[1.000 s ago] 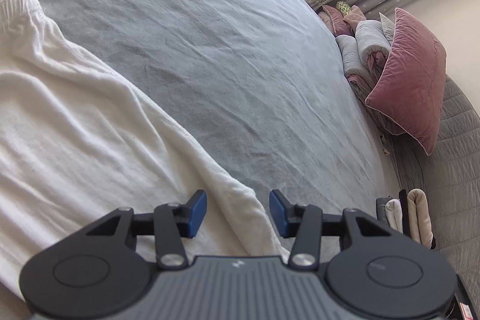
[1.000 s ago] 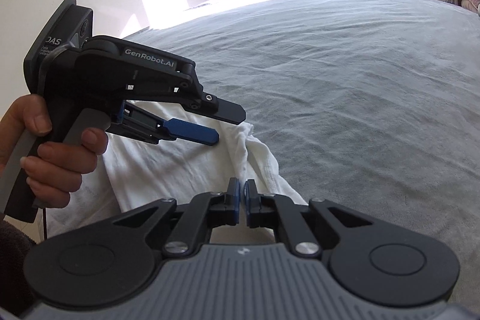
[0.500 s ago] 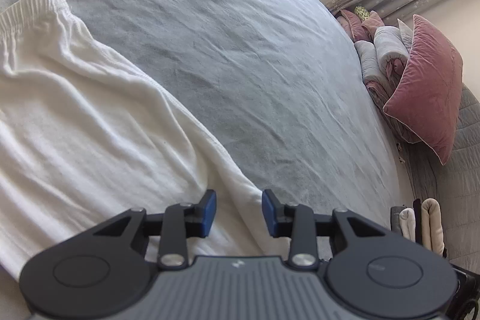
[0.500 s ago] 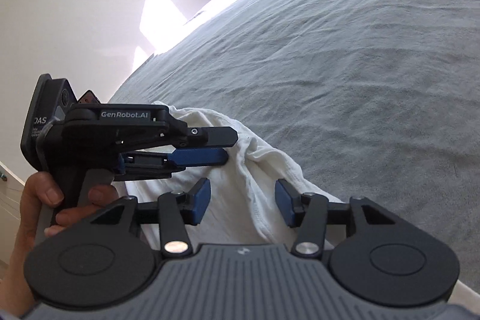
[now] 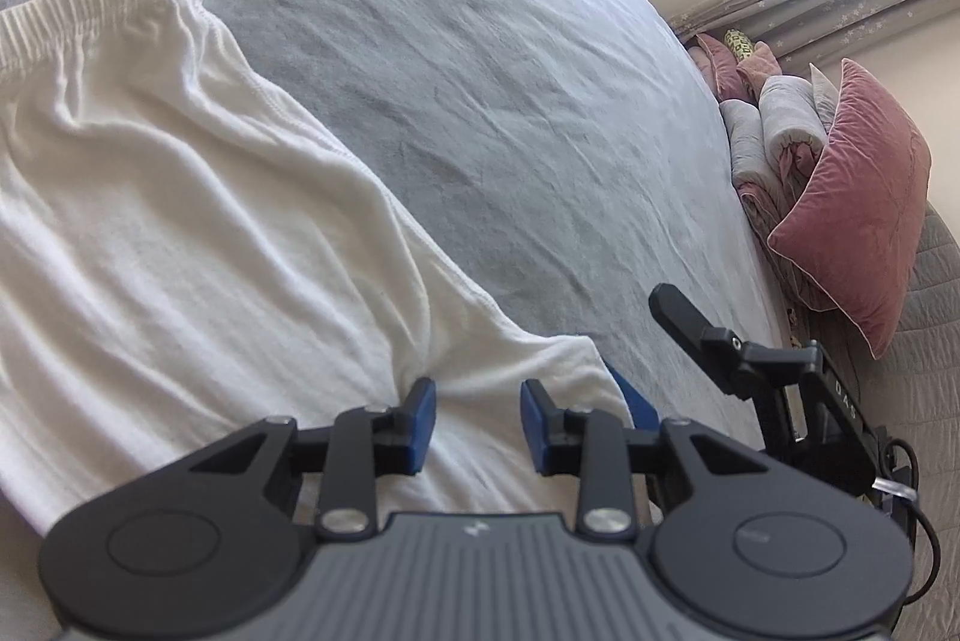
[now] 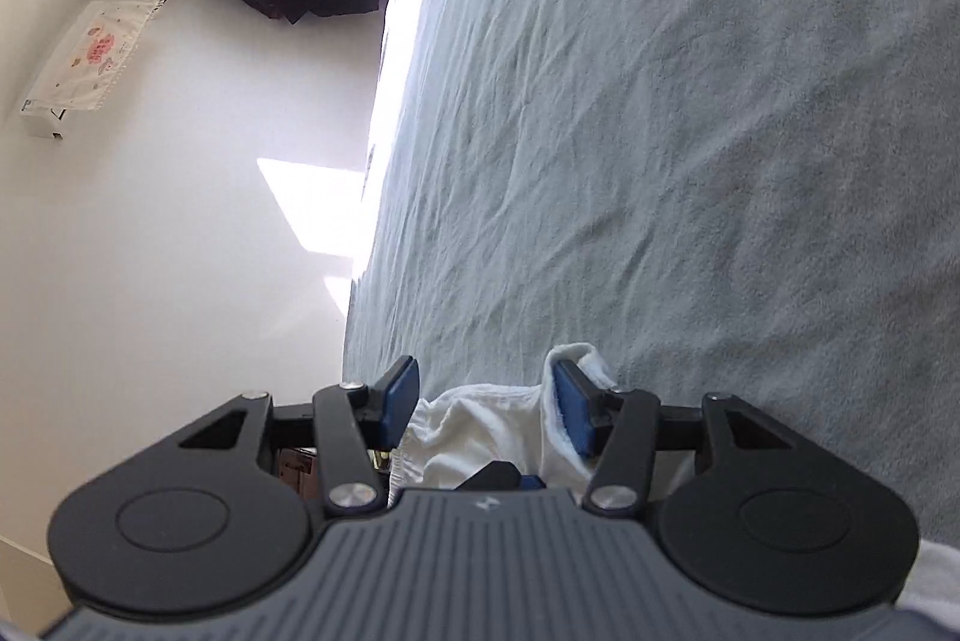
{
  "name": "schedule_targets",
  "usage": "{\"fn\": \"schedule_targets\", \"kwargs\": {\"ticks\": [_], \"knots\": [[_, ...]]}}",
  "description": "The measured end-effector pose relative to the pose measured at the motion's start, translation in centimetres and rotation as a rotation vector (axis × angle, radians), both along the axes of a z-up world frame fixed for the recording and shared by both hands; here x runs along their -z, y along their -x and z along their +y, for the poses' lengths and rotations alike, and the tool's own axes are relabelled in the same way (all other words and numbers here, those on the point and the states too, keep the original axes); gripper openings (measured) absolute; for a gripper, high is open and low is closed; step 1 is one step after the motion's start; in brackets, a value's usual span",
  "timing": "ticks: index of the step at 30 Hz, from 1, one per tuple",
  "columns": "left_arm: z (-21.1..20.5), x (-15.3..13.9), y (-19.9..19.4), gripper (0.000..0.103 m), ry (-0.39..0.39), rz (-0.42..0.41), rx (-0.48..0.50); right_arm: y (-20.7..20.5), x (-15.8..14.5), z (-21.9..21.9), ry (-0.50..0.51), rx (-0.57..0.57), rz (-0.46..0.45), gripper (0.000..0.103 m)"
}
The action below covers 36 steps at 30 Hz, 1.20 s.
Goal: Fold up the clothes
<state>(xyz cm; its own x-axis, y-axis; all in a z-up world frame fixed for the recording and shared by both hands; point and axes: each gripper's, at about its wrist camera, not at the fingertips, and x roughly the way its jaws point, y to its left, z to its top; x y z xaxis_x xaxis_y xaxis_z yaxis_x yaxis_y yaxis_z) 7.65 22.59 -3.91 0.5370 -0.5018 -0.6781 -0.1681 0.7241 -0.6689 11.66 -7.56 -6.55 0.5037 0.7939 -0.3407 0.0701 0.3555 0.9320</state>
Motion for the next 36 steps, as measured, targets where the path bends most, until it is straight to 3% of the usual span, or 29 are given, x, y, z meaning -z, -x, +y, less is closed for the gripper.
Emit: {"fn": "schedule_targets", "kwargs": {"ticks": [5,12,14,16,22,24,26,30,33,36], "knots": [[0.2,0.1,0.0,0.032,0.008,0.005,0.009,-0.7,-0.1,0.5,0.042,0.013,0.004,0.054],[0.2,-0.3,0.2,0.032,-0.013,-0.001,0.016,-0.6,-1.5,1.4,0.225,-0.024,-0.049,0.054],[0.4,-0.6,0.4,0.033,-0.029,-0.013,0.006,-0.6,-2.4,2.4,0.366,-0.062,-0.098,0.041],[0.7,-1.0,0.4,0.033,-0.053,-0.029,-0.008,-0.3,-2.9,3.9,0.486,-0.108,-0.148,0.034],[1.6,-1.2,0.4,0.033,-0.093,-0.035,-0.051,1.1,-2.8,7.4,0.687,-0.205,-0.291,0.031],[1.8,-1.2,0.4,0.033,-0.100,-0.039,-0.058,1.4,-2.6,8.2,0.784,-0.233,-0.364,0.008],[2.0,-1.3,0.4,0.033,-0.109,-0.042,-0.065,1.8,-2.6,8.6,0.859,-0.225,-0.436,0.004],[2.4,-1.6,0.5,0.033,-0.142,-0.048,-0.078,2.3,-3.5,7.8,0.960,-0.126,-0.556,0.003],[2.7,-1.5,0.5,0.033,-0.140,-0.042,-0.084,1.4,-1.9,8.9,1.033,-0.187,-0.537,0.003],[2.8,-1.6,0.5,0.033,-0.143,-0.044,-0.085,1.5,-1.7,8.8,1.044,-0.197,-0.545,0.007]]}}
